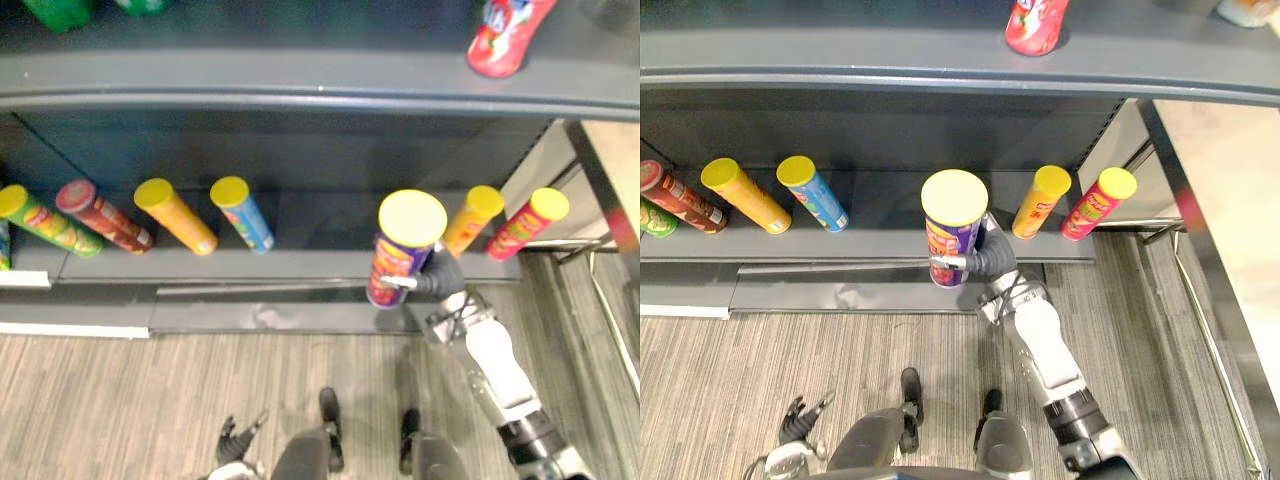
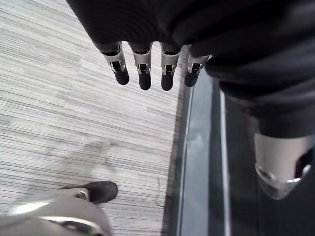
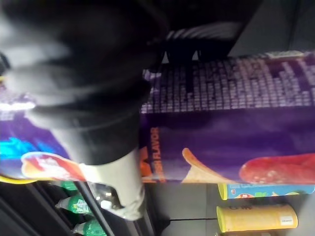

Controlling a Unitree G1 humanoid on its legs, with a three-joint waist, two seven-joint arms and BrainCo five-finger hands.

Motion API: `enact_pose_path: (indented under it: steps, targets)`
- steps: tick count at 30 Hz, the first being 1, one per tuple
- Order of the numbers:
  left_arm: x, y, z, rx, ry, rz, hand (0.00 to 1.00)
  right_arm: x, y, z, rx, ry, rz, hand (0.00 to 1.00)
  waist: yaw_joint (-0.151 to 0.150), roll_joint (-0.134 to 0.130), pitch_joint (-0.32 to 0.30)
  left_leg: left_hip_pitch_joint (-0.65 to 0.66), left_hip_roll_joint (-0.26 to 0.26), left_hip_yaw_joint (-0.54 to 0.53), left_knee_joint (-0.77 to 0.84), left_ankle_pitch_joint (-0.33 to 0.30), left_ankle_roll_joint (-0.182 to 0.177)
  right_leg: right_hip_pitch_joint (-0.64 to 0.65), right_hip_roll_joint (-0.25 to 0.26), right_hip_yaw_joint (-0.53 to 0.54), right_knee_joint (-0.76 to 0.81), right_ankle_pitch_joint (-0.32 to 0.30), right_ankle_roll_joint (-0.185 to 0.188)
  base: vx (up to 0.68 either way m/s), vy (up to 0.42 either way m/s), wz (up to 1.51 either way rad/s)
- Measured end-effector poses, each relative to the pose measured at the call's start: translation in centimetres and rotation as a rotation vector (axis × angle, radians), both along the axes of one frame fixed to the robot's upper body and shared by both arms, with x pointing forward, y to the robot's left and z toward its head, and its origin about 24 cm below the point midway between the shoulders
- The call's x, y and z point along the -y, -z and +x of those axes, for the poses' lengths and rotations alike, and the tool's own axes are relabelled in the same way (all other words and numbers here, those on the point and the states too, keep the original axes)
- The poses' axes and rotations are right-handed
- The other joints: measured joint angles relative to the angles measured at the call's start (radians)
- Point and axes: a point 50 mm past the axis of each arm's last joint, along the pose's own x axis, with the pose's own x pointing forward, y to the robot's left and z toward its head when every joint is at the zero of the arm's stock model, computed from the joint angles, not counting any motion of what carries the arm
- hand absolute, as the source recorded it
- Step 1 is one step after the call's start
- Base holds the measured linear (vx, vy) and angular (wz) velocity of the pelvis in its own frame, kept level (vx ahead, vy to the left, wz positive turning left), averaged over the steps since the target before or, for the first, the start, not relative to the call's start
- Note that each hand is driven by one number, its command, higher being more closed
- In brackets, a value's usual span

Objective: Put the gum and the chips on the shelf.

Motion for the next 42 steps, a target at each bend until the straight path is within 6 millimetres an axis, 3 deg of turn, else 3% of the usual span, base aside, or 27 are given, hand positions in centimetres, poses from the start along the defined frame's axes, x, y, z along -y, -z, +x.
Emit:
enact_pose_path:
  steps: [4, 14, 21, 25, 32, 38, 42]
  targets:
    - [0.5, -1.8, 3.5, 0.123, 0.045, -0.005, 0.00, -0.1, -1.1, 2.3, 0.022, 0.067, -0.039, 1.00, 0.013, 0.017, 0.076, -0.046, -0.014, -0.041, 0.054, 0.006, 0.002, -0.049, -0.024, -0.011, 0.109, -0.043, -0.019, 0.00, -0.010, 0.37]
    - [2.4, -2.5, 5.0, 0.171, 0.145, -0.026, 0.00, 1.5, -1.6, 6.0, 0.022, 0.291, -0.143, 1.00, 0.025, 0.082, 0.147, -0.193, -0.025, -0.076, 0.188, -0.009, -0.007, -0.176, -0.060, -0.019, 0.263, -0.126, -0.007, -0.08, -0.075, 0.16]
    - [4.6, -2.8, 5.6, 0.203, 0.183, -0.090, 0.00, 3.9, -4.4, 7.9, 0.095, 0.461, -0.157, 1.00, 0.055, 0.132, 0.172, -0.274, -0.010, -0.043, 0.216, -0.001, -0.015, -0.284, -0.086, -0.032, 0.371, -0.160, -0.019, -0.10, -0.114, 0.13]
    - [5.2, -3.2, 6.0, 0.224, 0.176, -0.122, 0.00, 3.8, -6.2, 8.3, 0.153, 0.501, -0.134, 1.00, 0.074, 0.140, 0.175, -0.301, 0.007, -0.010, 0.214, 0.024, -0.013, -0.324, -0.095, -0.040, 0.407, -0.175, -0.026, -0.02, -0.130, 0.13]
    - [6.2, -3.8, 6.5, 0.257, 0.173, -0.154, 0.00, 2.7, -10.8, 8.2, 0.308, 0.535, -0.056, 1.00, 0.078, 0.143, 0.177, -0.342, 0.009, -0.001, 0.242, 0.036, -0.010, -0.372, -0.118, -0.057, 0.460, -0.195, -0.032, 0.03, -0.091, 0.06]
    - [6.2, -4.1, 6.7, 0.276, 0.158, -0.162, 0.00, 1.4, -13.3, 8.2, 0.381, 0.510, -0.039, 1.00, 0.083, 0.143, 0.177, -0.380, 0.023, 0.002, 0.276, 0.021, -0.010, -0.403, -0.120, -0.067, 0.491, -0.207, -0.043, -0.02, -0.079, 0.01]
    - [6.3, -4.3, 6.9, 0.288, 0.156, -0.163, 0.00, 1.0, -13.7, 8.2, 0.385, 0.505, -0.048, 1.00, 0.091, 0.143, 0.177, -0.406, 0.035, 0.011, 0.290, 0.022, -0.010, -0.427, -0.121, -0.073, 0.506, -0.210, -0.048, -0.02, -0.085, 0.04]
